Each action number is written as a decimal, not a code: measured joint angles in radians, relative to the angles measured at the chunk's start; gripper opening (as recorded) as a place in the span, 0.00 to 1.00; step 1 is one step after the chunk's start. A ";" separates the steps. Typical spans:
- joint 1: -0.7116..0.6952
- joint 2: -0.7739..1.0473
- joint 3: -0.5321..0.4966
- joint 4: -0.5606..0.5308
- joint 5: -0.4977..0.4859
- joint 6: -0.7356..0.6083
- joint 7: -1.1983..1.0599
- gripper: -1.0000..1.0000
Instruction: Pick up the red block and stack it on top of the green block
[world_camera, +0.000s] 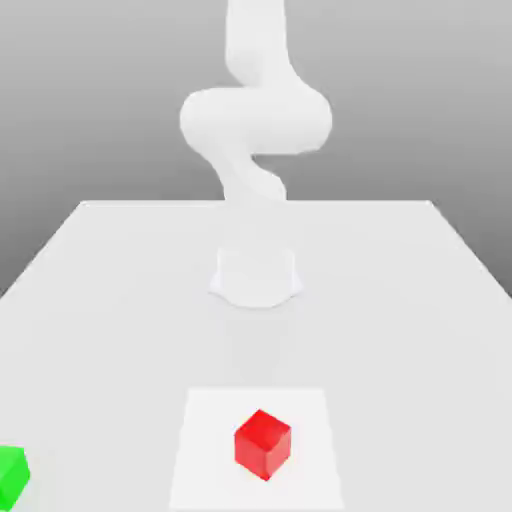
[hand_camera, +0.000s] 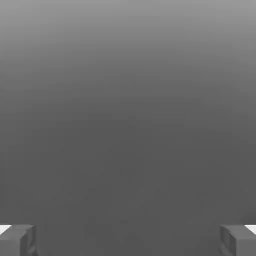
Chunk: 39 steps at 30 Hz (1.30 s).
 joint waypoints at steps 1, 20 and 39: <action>-0.010 0.039 0.010 -0.015 0.000 0.019 0.028 0.50; -0.109 0.731 0.119 -0.271 -0.044 0.356 0.566 0.50; -0.085 0.893 0.093 -0.290 -0.066 0.464 0.646 0.00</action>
